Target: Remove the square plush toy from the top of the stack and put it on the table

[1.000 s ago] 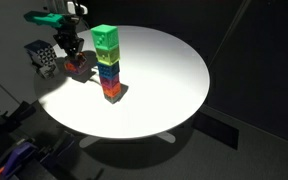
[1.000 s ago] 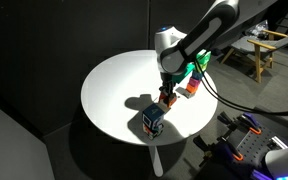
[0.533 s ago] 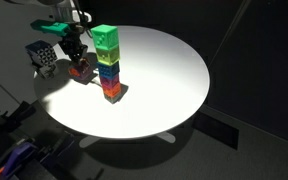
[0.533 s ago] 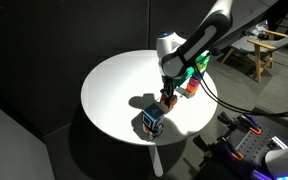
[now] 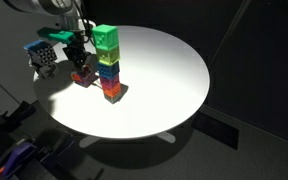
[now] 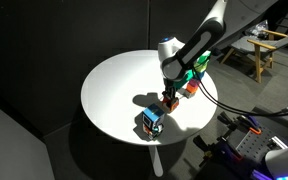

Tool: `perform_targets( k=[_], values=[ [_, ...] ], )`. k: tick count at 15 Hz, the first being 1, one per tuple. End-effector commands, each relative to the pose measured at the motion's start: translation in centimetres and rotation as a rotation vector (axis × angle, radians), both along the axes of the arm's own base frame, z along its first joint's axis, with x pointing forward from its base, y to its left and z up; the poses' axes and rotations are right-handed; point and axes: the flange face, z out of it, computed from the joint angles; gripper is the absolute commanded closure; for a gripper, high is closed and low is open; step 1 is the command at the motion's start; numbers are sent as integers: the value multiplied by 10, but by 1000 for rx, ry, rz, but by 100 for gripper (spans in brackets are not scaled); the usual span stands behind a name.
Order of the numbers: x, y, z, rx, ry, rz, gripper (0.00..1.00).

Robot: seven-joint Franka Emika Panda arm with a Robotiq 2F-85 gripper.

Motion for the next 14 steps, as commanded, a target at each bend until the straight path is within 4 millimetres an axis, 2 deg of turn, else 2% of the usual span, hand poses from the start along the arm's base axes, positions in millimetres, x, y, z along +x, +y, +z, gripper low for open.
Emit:
perform_targets(
  k=[1, 2, 8, 14],
  values=[
    [7, -3, -7, 13, -1, -12, 67],
    [7, -3, -8, 12, 1, -12, 46],
    [3, 0, -5, 14, 26, -8, 1],
    [-1, 9, 19, 27, 35, -27, 0]
  ],
)
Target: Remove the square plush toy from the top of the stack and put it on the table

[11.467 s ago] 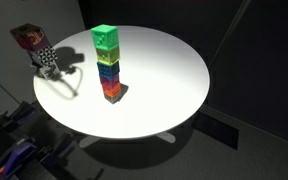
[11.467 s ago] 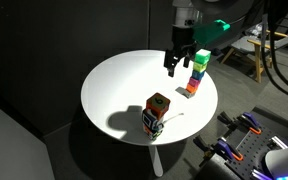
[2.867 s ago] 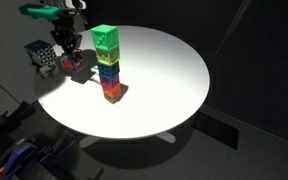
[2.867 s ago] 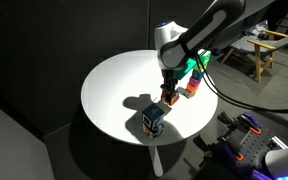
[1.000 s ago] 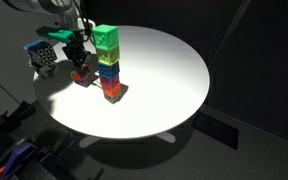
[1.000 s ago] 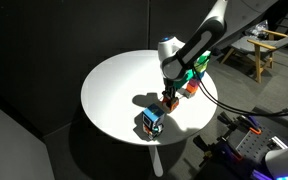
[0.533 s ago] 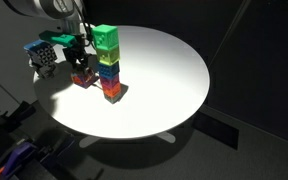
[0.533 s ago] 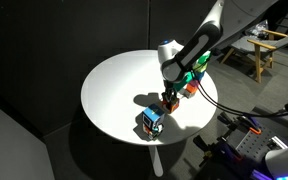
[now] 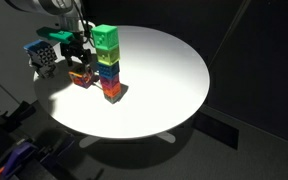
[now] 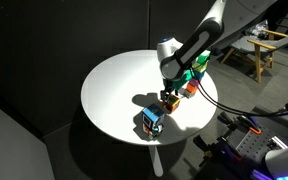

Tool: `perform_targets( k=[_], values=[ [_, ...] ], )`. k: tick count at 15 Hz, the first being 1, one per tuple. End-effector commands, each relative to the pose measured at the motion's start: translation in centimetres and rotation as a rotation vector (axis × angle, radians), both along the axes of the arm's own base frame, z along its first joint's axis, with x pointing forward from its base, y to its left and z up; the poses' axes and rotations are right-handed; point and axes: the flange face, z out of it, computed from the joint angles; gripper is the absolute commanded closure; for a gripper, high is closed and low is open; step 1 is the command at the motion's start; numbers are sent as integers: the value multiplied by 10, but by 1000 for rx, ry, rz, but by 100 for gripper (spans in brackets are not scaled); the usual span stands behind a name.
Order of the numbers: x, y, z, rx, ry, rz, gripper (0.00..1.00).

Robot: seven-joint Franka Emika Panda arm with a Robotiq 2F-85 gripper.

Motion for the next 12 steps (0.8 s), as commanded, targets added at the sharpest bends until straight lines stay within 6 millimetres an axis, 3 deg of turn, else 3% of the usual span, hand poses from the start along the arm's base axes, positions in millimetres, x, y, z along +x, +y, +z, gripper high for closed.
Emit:
perform_targets(
  k=[1, 12],
  values=[
    [-1, 6, 25, 19, 8, -17, 0],
    [-8, 28, 78, 36, -74, -10, 0]
  ],
)
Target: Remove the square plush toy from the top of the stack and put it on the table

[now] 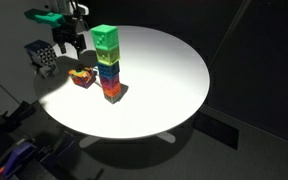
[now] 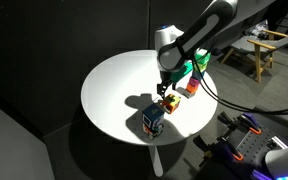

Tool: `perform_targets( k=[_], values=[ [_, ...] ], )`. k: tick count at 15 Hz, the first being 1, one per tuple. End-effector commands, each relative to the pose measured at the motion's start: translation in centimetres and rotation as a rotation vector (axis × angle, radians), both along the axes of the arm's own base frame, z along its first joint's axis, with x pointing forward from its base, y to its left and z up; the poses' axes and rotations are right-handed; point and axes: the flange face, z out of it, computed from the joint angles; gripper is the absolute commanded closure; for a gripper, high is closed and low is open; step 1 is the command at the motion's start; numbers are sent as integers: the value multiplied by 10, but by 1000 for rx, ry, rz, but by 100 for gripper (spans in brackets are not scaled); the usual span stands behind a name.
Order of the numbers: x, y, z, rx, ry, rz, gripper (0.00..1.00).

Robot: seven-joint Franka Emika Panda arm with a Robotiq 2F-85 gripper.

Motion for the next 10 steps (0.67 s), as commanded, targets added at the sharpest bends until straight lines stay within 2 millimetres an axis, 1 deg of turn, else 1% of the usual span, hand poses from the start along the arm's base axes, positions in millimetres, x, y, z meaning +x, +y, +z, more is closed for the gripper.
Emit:
perform_targets(
  k=[1, 5, 10],
  values=[
    [-12, 8, 27, 15, -44, -8, 0],
    [-21, 14, 47, 29, -104, -8, 0],
    [-37, 15, 69, 51, -160, -90, 0]
  ],
)
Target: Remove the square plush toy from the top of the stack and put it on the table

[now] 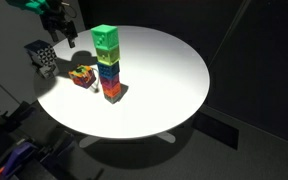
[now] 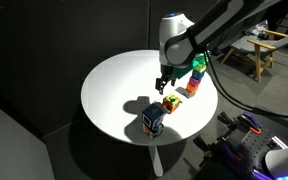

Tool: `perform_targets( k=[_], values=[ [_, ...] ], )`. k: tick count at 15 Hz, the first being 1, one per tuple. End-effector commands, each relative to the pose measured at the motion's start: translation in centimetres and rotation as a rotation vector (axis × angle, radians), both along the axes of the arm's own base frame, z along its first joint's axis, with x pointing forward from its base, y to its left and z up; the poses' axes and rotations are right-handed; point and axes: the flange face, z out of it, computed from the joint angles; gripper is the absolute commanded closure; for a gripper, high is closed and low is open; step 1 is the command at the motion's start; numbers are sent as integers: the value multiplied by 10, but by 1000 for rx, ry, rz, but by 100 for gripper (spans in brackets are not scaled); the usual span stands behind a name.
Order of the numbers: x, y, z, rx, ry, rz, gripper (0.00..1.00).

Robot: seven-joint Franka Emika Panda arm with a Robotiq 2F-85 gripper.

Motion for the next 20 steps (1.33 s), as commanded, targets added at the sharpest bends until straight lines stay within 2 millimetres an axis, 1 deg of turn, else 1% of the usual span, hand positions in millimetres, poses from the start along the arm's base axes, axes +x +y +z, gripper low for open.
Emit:
perform_targets(
  k=[1, 5, 9, 12, 16, 17, 20],
  values=[
    [-19, -2, 22, 23, -38, -85, 0],
    [-33, -2, 37, 4, -45, -158, 0],
    [-47, -1, 46, -35, -40, -213, 0],
    [-58, 0, 54, -62, -30, -209, 0],
    [-68, -3, 58, -60, 30, -182, 0],
    [-58, -1, 50, -56, 16, -194, 0],
    [-61, -1, 51, -60, 27, -191, 0]
  ],
)
